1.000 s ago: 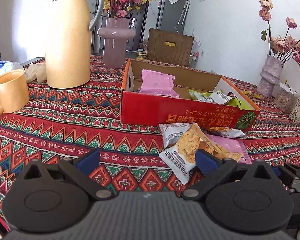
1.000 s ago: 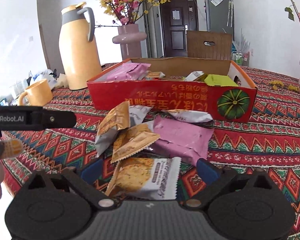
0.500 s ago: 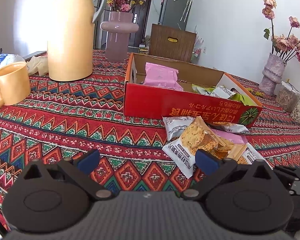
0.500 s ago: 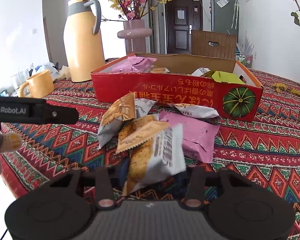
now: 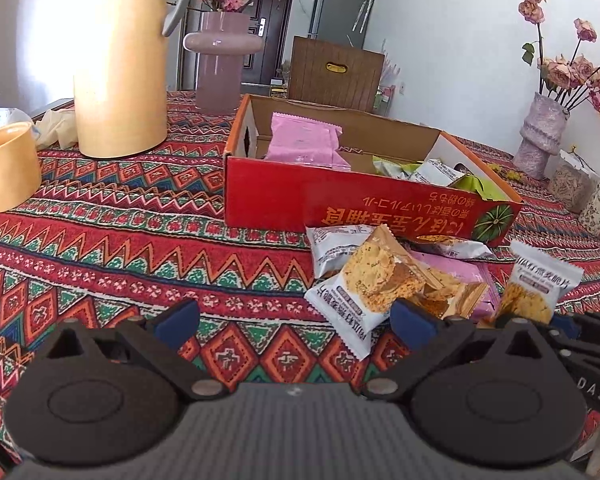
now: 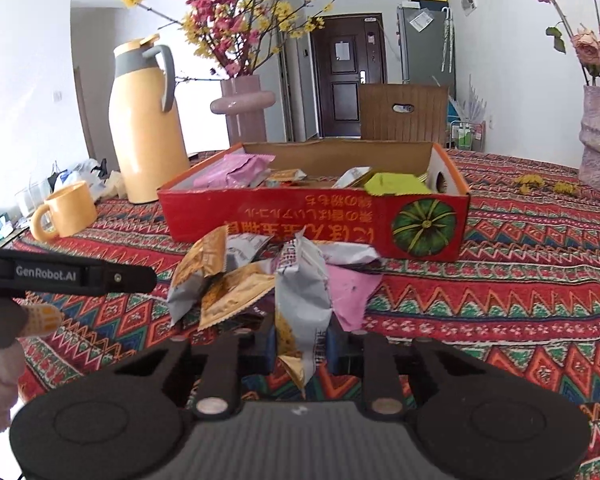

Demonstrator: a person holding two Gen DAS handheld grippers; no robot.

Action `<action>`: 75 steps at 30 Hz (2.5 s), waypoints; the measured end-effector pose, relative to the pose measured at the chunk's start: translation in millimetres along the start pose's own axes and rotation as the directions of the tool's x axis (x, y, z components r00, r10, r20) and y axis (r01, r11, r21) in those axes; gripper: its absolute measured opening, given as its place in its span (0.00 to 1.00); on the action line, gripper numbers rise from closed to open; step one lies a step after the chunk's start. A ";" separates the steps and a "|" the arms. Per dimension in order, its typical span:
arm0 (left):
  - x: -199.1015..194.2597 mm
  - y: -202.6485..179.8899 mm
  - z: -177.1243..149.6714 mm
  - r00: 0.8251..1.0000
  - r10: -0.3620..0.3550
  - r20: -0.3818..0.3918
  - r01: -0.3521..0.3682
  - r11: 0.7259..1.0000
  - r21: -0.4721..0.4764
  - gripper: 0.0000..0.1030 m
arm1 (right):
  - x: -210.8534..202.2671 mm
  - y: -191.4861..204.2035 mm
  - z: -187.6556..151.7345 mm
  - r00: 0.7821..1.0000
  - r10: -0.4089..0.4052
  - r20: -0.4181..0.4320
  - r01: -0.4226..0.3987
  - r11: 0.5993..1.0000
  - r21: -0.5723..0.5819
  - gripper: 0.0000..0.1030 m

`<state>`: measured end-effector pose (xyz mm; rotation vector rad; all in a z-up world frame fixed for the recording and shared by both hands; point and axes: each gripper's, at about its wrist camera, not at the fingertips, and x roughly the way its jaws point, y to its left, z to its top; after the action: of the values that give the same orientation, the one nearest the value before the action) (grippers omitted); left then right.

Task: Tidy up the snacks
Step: 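Grasp the pumpkin-seed crisp packet with the left tool while the right tool holds its packet, then carry both packets into the box and open both tools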

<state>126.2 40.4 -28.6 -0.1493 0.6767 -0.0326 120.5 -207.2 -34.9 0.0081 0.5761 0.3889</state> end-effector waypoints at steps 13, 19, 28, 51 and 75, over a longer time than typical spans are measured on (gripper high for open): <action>31.9 -25.9 30.9 0.998 -0.019 -0.053 0.016 0.999 -0.051 1.00 | -2.3 -41.9 6.1 0.996 -0.085 0.041 0.082 0.995 0.059 0.22; 49.9 -24.5 28.8 0.992 -0.011 -0.126 -0.002 0.995 -0.102 1.00 | 1.5 -44.2 3.6 0.997 -0.074 0.035 0.071 0.995 0.065 0.22; 51.3 -16.0 18.1 0.986 -0.019 -0.168 -0.001 0.993 -0.117 0.86 | 5.7 -42.1 1.9 0.998 -0.059 0.028 0.057 0.996 0.067 0.22; 41.5 -34.1 6.5 0.981 0.094 -0.171 -0.078 0.992 0.095 0.51 | 0.4 -36.5 -1.5 0.998 -0.051 0.024 0.049 0.997 0.056 0.22; 19.4 -34.3 11.2 0.996 0.016 -0.088 -0.007 0.995 0.101 0.22 | -4.6 -32.4 -1.7 0.998 -0.053 0.034 0.052 0.998 0.047 0.22</action>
<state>149.0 6.5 -26.9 -0.0473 0.7635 -0.0621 127.6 -239.1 -37.6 0.0443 0.5497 0.3237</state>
